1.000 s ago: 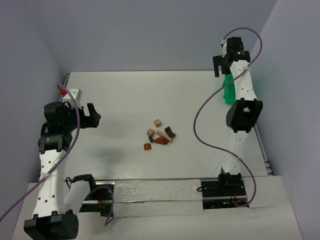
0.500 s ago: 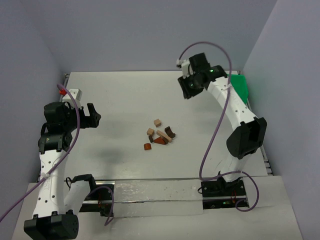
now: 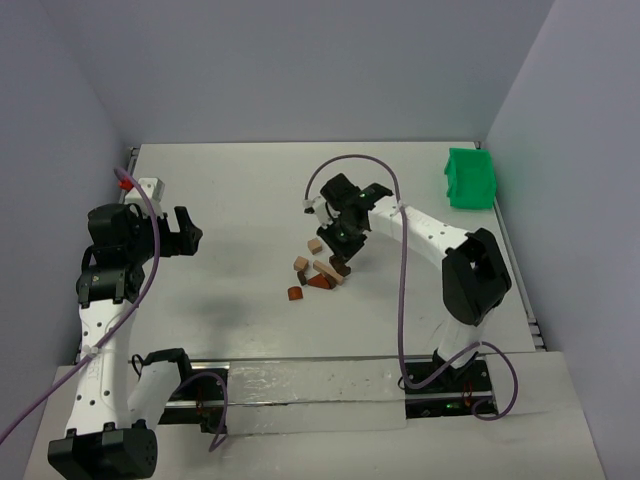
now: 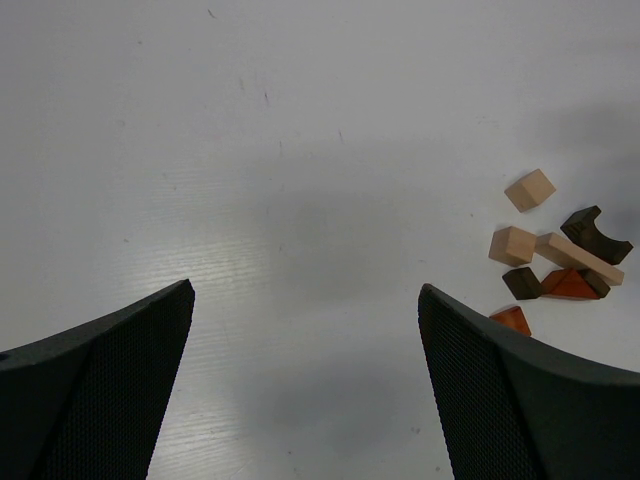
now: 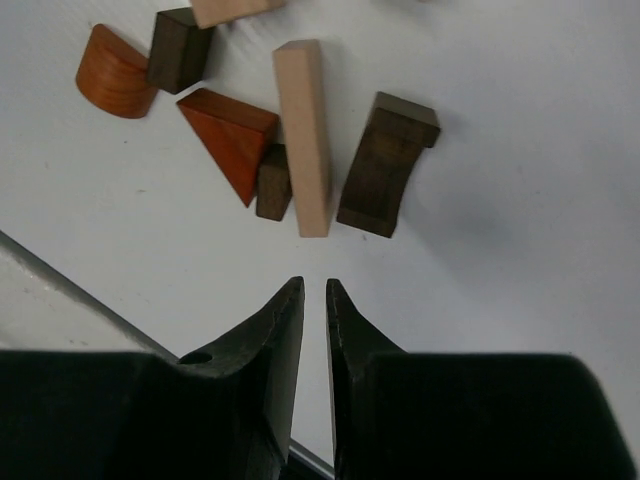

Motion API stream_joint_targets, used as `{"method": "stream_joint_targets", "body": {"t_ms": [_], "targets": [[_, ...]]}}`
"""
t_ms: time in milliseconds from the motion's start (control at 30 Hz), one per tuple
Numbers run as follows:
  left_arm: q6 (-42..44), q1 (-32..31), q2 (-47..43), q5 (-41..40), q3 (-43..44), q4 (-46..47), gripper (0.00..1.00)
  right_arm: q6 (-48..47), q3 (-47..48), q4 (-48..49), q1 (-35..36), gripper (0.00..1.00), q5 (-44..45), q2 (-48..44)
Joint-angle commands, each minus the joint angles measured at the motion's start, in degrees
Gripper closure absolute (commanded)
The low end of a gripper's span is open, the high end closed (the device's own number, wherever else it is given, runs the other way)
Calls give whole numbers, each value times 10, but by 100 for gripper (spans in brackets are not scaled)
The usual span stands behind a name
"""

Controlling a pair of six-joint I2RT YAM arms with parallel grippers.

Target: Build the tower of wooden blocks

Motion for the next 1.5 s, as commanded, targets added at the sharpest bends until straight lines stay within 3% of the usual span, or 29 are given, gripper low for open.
{"method": "stream_joint_targets", "body": {"t_ms": [0, 867, 1467], "targets": [[4, 6, -4, 15, 1, 13, 1, 13, 2, 34, 27, 78, 2, 5], [4, 7, -7, 16, 1, 12, 1, 14, 63, 30, 44, 63, 24, 113], [4, 7, -6, 15, 1, 12, 1, 10, 80, 43, 43, 62, 36, 158]]}}
